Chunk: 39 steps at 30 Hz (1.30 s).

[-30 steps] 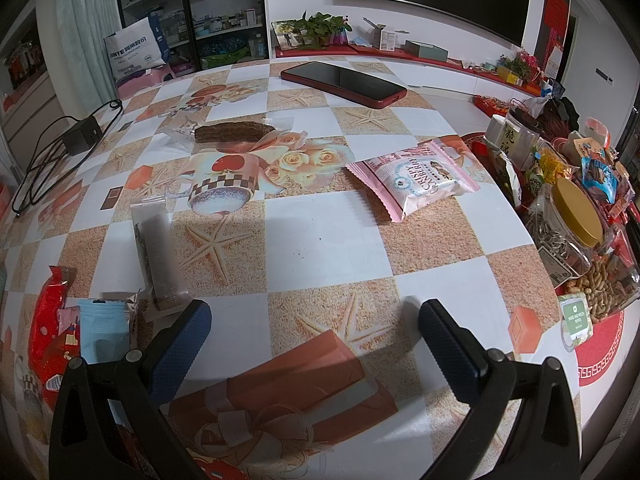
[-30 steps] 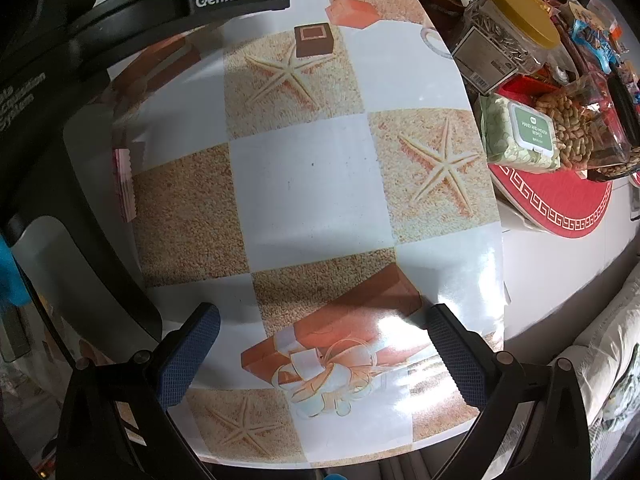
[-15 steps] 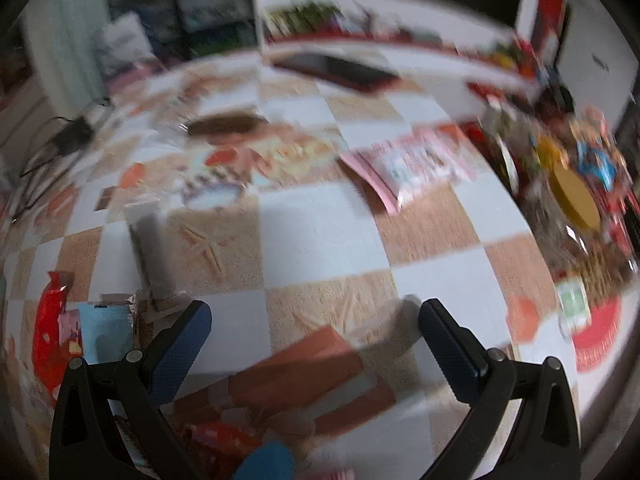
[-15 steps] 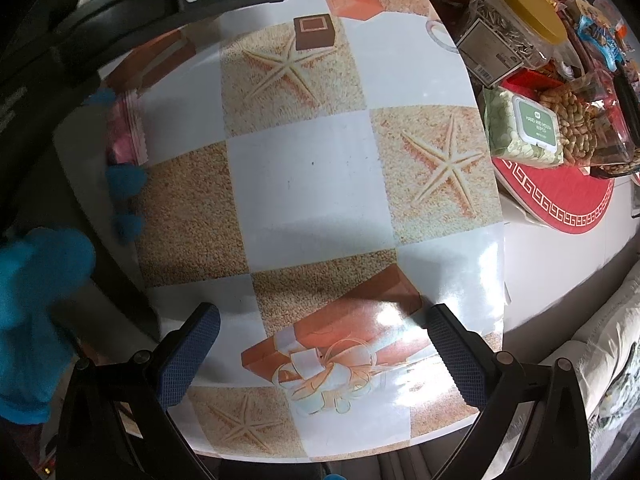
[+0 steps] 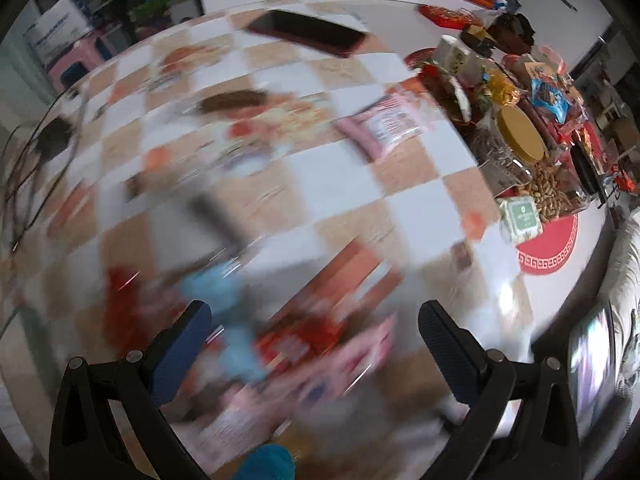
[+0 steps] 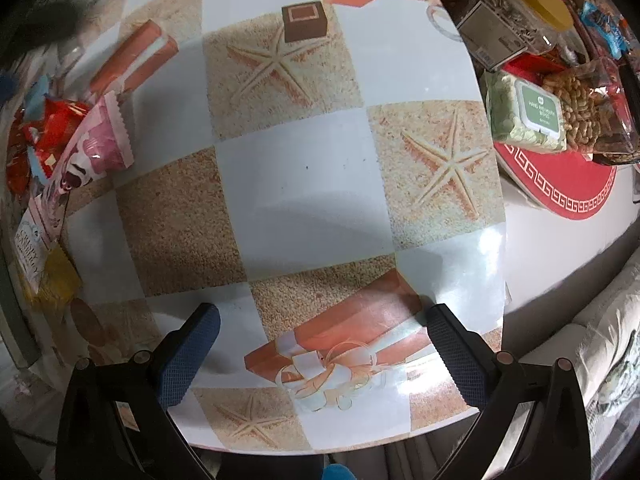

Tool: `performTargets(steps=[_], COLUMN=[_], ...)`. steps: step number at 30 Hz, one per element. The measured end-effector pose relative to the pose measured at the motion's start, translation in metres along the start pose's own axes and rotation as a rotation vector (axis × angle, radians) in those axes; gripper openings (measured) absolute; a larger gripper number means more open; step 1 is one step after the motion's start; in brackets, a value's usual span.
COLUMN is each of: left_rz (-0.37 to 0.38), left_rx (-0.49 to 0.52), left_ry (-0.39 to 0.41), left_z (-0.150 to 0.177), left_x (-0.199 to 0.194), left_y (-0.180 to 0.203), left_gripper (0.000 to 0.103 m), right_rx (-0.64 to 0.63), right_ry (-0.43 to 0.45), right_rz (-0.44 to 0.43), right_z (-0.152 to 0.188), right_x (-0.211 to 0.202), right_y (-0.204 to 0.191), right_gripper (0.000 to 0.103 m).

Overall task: Organize snacks
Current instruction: 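Grasp the yellow cake packet with the left gripper while the right grasps the gold-wrapped snack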

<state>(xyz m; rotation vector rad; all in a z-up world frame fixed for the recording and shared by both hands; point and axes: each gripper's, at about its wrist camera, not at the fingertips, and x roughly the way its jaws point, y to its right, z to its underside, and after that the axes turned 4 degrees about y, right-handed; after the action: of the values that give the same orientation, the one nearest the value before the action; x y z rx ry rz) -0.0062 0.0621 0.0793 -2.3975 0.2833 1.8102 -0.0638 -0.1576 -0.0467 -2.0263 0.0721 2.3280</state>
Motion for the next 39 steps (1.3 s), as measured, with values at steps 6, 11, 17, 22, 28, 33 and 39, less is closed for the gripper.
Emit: performTargets(steps=[6,11,17,22,28,33,39], left_rz=[-0.095,-0.134,-0.139,-0.11,-0.105,-0.086,-0.104], left_rx=[-0.082,-0.116,-0.077,-0.11,-0.099,-0.156,-0.168], left_ry=[-0.057,-0.143,-0.193,-0.216,-0.21,-0.24,-0.266], left_z=[0.054,0.09,0.104,0.11,0.103,0.108,0.116], left_x=[-0.009,0.004,0.031,0.043,0.051,0.054,0.064], left_y=[-0.075,-0.12,-0.128,-0.137,-0.15,-0.171,-0.181], left_gripper=[0.103,0.103,0.103,0.103,0.103,0.103,0.103], right_rx=[0.08,0.088,0.071,0.1,0.138,0.132,0.161], right_ry=[-0.01,0.006,-0.008,-0.038,-0.073,-0.09,-0.094], right_rz=[-0.015,-0.088,-0.153,-0.165,-0.191,-0.172,-0.149], right_z=[0.004,0.017,0.018,0.015,0.01,0.005,0.013], right_x=[-0.01,-0.025,-0.033,-0.03,-0.034,-0.034,-0.027], right_y=[-0.007,-0.041,-0.085,-0.107,-0.155,-0.177,-0.182], right_gripper=[0.103,0.103,0.103,0.103,0.103,0.103,0.103])
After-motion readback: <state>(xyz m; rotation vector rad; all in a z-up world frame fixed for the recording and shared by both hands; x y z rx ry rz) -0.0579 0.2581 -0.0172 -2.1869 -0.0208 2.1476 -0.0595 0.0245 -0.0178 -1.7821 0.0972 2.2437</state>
